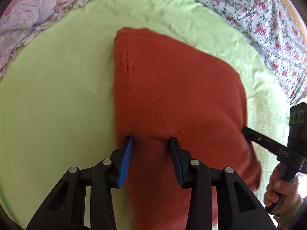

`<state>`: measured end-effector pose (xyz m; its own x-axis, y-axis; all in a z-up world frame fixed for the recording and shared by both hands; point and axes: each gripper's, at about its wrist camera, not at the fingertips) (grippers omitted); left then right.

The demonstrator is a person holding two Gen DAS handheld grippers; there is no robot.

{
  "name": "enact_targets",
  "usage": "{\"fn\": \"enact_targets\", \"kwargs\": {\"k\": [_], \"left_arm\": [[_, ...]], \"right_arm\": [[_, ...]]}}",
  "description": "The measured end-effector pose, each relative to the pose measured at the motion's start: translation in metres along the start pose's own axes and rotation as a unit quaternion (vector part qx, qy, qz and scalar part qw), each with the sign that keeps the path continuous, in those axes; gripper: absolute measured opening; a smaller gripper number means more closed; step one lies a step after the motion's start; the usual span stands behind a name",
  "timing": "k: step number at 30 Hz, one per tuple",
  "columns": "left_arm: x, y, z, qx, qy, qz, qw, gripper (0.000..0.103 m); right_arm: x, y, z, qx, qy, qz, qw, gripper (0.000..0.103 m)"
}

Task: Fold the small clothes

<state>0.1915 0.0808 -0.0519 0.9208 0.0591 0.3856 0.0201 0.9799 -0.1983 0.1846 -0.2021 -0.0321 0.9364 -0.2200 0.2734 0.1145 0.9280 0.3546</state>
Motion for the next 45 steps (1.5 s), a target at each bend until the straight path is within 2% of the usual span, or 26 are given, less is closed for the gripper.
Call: {"fn": "enact_targets", "kwargs": {"k": [4,6,11,13,15,17,22,26,32,36,38,42,45], "left_arm": [[-0.001,-0.003,0.011,0.0,-0.004,-0.003,1.0,0.039],[-0.006,-0.005,0.022,-0.012,-0.008,-0.003,0.9999,0.039],[-0.034,-0.016,0.054,-0.023,-0.024,-0.018,0.9993,0.039],[-0.046,-0.022,0.061,-0.023,-0.027,-0.022,0.9991,0.04],[-0.063,-0.027,0.067,-0.025,-0.026,-0.026,0.999,0.041],[-0.079,-0.031,0.07,-0.024,-0.022,-0.031,0.999,0.041],[-0.115,-0.038,0.078,-0.019,-0.014,-0.043,0.9988,0.041],[-0.135,-0.043,0.088,0.01,-0.025,-0.068,0.9973,0.046],[-0.159,-0.045,0.102,0.05,-0.039,-0.093,0.9937,0.065],[-0.175,-0.042,0.108,0.072,-0.038,-0.105,0.9911,0.069],[-0.183,-0.041,0.111,0.09,-0.039,-0.116,0.9884,0.075],[-0.197,-0.038,0.116,0.12,-0.038,-0.134,0.983,0.077],[-0.203,-0.034,0.118,0.119,-0.031,-0.142,0.9823,0.077]], "right_arm": [[0.001,-0.003,0.006,0.01,0.003,-0.002,1.0,0.009],[0.0,0.0,0.013,0.016,0.002,-0.002,1.0,0.009],[-0.015,0.01,0.042,0.031,-0.012,0.01,0.999,0.01],[-0.026,0.013,0.053,0.032,-0.016,0.013,0.999,0.014],[-0.037,0.016,0.06,0.03,-0.018,0.017,0.999,0.025],[-0.051,0.018,0.067,0.028,-0.019,0.019,0.999,0.03],[-0.086,0.018,0.08,0.021,-0.018,0.016,1.0,0.031],[-0.11,0.019,0.088,0.006,-0.023,0.019,1.0,0.034],[-0.144,0.019,0.093,-0.028,-0.03,0.043,0.998,0.055],[-0.165,0.022,0.098,-0.049,-0.041,0.068,0.996,0.065],[-0.176,0.024,0.1,-0.064,-0.05,0.077,0.994,0.071],[-0.196,0.025,0.105,-0.08,-0.063,0.09,0.991,0.081],[-0.209,0.028,0.102,-0.087,-0.057,0.095,0.99,0.084]]}}
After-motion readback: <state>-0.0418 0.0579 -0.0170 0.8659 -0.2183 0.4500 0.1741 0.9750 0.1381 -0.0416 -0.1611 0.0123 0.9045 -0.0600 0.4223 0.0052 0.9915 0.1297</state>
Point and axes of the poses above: each gripper's, at about its wrist camera, not at the fingertips, and z roughly against the way its jaws point, y to its left, x to its top, and after that the axes turned 10 degrees about -z, right-handed
